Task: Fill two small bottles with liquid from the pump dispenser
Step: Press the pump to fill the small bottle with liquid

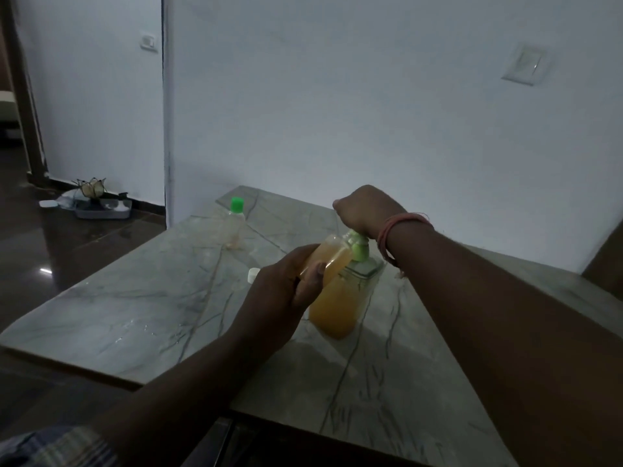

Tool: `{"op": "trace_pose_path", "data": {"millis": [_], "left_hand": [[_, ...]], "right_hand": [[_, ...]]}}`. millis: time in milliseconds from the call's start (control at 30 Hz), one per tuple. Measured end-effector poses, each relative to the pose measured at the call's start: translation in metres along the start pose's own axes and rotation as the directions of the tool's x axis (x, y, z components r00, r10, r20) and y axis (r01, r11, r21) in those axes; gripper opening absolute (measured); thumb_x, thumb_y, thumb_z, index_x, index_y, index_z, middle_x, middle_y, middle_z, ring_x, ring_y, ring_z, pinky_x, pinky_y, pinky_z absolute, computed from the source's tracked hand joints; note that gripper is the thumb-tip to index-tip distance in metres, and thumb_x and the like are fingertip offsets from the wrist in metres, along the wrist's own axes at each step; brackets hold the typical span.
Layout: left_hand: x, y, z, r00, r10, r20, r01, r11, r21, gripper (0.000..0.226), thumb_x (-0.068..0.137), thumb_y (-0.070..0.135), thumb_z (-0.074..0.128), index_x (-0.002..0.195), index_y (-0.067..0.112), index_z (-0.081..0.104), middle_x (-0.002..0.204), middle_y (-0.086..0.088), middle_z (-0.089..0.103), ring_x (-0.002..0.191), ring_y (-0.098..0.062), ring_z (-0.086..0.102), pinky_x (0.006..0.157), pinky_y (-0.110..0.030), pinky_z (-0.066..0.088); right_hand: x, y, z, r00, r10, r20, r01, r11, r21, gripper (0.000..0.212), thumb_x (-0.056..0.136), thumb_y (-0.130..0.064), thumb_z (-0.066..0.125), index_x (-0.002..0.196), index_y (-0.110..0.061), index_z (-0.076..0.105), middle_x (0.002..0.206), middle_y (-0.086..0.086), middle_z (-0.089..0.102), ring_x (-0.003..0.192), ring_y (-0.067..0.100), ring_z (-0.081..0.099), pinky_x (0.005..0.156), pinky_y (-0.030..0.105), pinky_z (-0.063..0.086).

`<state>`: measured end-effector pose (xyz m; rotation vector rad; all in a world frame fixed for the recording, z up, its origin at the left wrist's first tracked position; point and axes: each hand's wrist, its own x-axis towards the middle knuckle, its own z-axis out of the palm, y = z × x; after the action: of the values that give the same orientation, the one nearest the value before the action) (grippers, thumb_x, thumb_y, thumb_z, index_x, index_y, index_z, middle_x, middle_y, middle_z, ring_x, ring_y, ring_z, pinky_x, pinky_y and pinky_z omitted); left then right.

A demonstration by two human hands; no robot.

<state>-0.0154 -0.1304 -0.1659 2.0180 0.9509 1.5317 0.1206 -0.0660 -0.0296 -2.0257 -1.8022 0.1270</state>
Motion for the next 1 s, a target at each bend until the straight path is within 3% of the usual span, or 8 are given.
{"op": "trace_pose_path", "data": {"millis": [100, 233, 400, 567, 800, 933, 1000], "left_hand": [[0.0, -0.003, 0.001, 1.0, -0.011, 0.01, 0.011, 1.0, -0.009, 0.055, 0.096, 0.057, 0.038, 0.133, 0.019, 0.056, 0.092, 0.023, 0.06, 0.076, 0.008, 0.062, 0.054, -0.007, 0.045], [0.001, -0.006, 0.002, 1.0, -0.014, 0.002, 0.014, 1.0, 0.003, 0.053, 0.096, 0.055, 0.038, 0.133, 0.021, 0.054, 0.09, 0.024, 0.06, 0.076, 0.006, 0.063, 0.053, -0.009, 0.046], [0.0, -0.003, 0.001, 1.0, -0.022, 0.008, 0.022, 1.0, -0.003, 0.06, 0.094, 0.06, 0.035, 0.135, 0.02, 0.054, 0.09, 0.026, 0.057, 0.073, 0.009, 0.061, 0.053, -0.007, 0.043], [0.001, -0.005, 0.0, 1.0, -0.007, 0.003, 0.007, 1.0, 0.008, 0.058, 0.096, 0.06, 0.036, 0.133, 0.021, 0.055, 0.091, 0.023, 0.06, 0.079, 0.007, 0.062, 0.056, -0.008, 0.046], [0.0, -0.002, -0.001, 1.0, -0.007, 0.005, 0.007, 1.0, 0.012, 0.054, 0.096, 0.056, 0.036, 0.133, 0.021, 0.055, 0.091, 0.026, 0.058, 0.078, 0.009, 0.061, 0.056, -0.007, 0.045], [0.001, -0.006, 0.001, 1.0, 0.007, 0.004, -0.007, 1.0, 0.008, 0.055, 0.096, 0.059, 0.035, 0.133, 0.023, 0.055, 0.093, 0.022, 0.059, 0.078, 0.009, 0.062, 0.056, -0.007, 0.046], [0.0, -0.007, 0.001, 1.0, 0.021, -0.003, -0.021, 1.0, 0.006, 0.056, 0.097, 0.061, 0.034, 0.133, 0.023, 0.055, 0.094, 0.018, 0.062, 0.077, 0.006, 0.063, 0.056, -0.008, 0.046]], "right_hand": [[0.001, -0.002, -0.001, 0.998, -0.031, -0.048, 0.03, 0.999, -0.016, 0.03, 0.091, -0.031, 0.052, 0.068, -0.014, 0.053, 0.07, 0.003, 0.057, 0.064, 0.02, 0.055, 0.055, 0.029, 0.036], [0.002, 0.004, 0.007, 0.999, 0.043, -0.029, -0.041, 0.996, 0.076, 0.029, 0.09, -0.026, 0.055, 0.065, -0.013, 0.05, 0.066, 0.002, 0.053, 0.056, 0.018, 0.047, 0.05, 0.028, 0.032], [0.003, -0.004, 0.0, 0.997, 0.012, 0.08, -0.01, 1.0, -0.028, 0.03, 0.095, -0.027, 0.052, 0.067, -0.014, 0.051, 0.068, 0.001, 0.055, 0.055, 0.016, 0.047, 0.051, 0.027, 0.033], [0.004, 0.005, 0.006, 0.999, 0.034, -0.041, -0.029, 0.994, 0.107, 0.03, 0.091, -0.027, 0.056, 0.066, -0.012, 0.05, 0.065, 0.003, 0.053, 0.056, 0.018, 0.047, 0.05, 0.028, 0.031], [0.003, -0.003, -0.002, 0.999, -0.002, 0.038, 0.002, 1.0, 0.018, 0.029, 0.092, -0.029, 0.056, 0.068, -0.013, 0.054, 0.068, 0.003, 0.058, 0.058, 0.019, 0.052, 0.052, 0.027, 0.035], [0.004, 0.005, 0.004, 1.0, 0.015, -0.02, -0.011, 0.987, 0.163, 0.026, 0.087, -0.026, 0.058, 0.066, -0.013, 0.051, 0.064, 0.002, 0.054, 0.056, 0.021, 0.047, 0.052, 0.027, 0.034], [0.005, 0.004, 0.009, 0.999, 0.022, -0.024, -0.019, 0.993, 0.119, 0.026, 0.088, -0.026, 0.059, 0.067, -0.011, 0.052, 0.066, 0.003, 0.056, 0.057, 0.02, 0.05, 0.051, 0.027, 0.034]]}}
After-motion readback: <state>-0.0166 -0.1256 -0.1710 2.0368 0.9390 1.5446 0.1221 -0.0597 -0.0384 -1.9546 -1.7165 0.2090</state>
